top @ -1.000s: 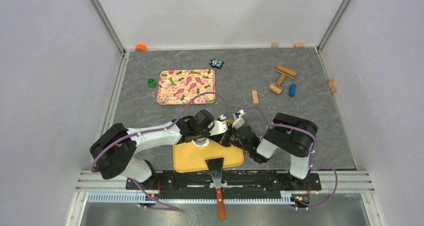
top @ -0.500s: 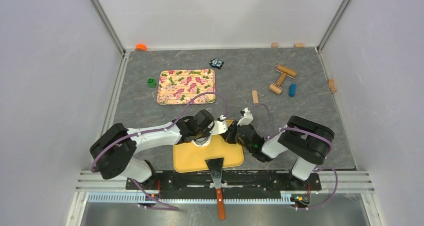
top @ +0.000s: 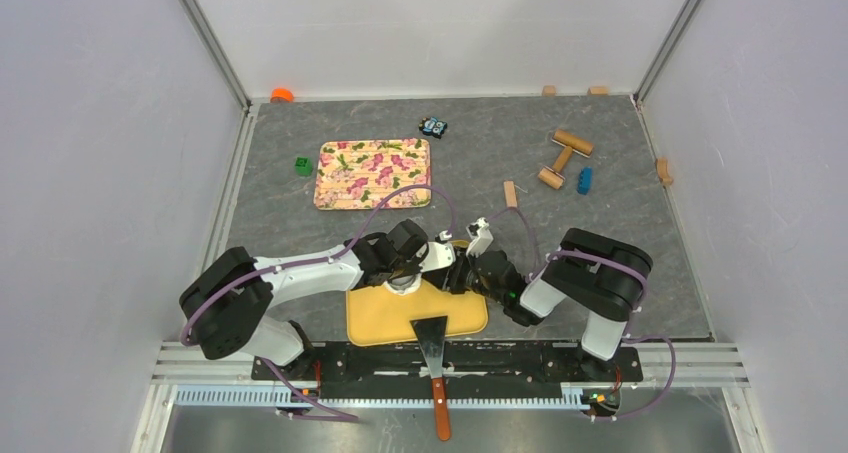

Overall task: Roll out the dumpling wrappers from the dough
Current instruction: Remove the dumpling wrapper from the work surface.

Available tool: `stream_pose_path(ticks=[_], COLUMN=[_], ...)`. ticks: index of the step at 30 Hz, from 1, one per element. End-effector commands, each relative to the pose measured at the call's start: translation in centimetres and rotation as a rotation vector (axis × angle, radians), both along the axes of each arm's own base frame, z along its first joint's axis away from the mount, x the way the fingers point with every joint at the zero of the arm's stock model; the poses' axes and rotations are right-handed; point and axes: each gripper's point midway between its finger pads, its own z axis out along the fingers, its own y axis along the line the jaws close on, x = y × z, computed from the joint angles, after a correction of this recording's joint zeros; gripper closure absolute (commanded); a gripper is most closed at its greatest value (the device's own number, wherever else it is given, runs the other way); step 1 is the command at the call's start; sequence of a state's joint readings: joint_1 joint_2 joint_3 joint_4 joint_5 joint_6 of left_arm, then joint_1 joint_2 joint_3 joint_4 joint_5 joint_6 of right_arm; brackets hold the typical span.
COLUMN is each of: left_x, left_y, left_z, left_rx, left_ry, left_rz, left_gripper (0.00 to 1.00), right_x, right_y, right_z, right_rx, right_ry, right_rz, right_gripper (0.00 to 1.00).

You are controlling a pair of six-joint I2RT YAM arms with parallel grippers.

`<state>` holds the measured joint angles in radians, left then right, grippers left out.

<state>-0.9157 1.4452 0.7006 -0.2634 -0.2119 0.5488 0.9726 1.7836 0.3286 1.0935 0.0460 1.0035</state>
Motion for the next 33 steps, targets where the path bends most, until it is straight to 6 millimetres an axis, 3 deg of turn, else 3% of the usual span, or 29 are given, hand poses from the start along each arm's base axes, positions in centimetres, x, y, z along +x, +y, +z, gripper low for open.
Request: stream_pose_path(ticks=[1, 8, 11, 14, 20, 28, 30, 33], left_x=[-4.0, -4.1, -4.1, -4.1, -4.1, -4.2, -4.2, -4.2], left_y=[3.2, 3.2, 3.1, 3.2, 3.2, 3.2, 3.2, 3.2], left_z=[-4.1, -4.1, -4.2, -4.2, -4.1, -4.3, -4.3, -4.2], left_rx=[0.128, 0.127, 0.128, 0.131, 0.124, 0.130, 0.133, 0.126], left_ry=[0.171, 0.175, 0.182, 0.180, 0.176, 0.184, 0.183, 0.182], left_rz=[-0.021, -0.024, -0.025, -0.024, -0.024, -0.026, -0.027, -0.029], left_gripper=[0.98, 0.98, 0.98, 0.98, 0.98, 0.98, 0.98, 0.98], right_x=[-1.2, -1.4, -0.6, 0.0, 0.4, 1.6, 1.5, 1.2], right_y=[0.7, -0.4, 0.8, 1.7, 0.7, 1.0, 0.8, 0.5], right_z=[0.1, 0.8, 0.5, -0.4, -2.4, -4.9, -5.4, -6.0], right_rx=[0.050, 0.098, 0.078, 0.061, -0.018, -0.188, -0.202, -0.182], right_ry=[0.037, 0.032, 0.029, 0.049, 0.091, 0.121, 0.129, 0.154], right_rz=[0.058, 0.017, 0.021, 0.020, -0.033, -0.075, -0.086, -0.095], right_gripper=[0.61, 0.58, 0.58, 0.61, 0.70, 0.65, 0.71, 0.92])
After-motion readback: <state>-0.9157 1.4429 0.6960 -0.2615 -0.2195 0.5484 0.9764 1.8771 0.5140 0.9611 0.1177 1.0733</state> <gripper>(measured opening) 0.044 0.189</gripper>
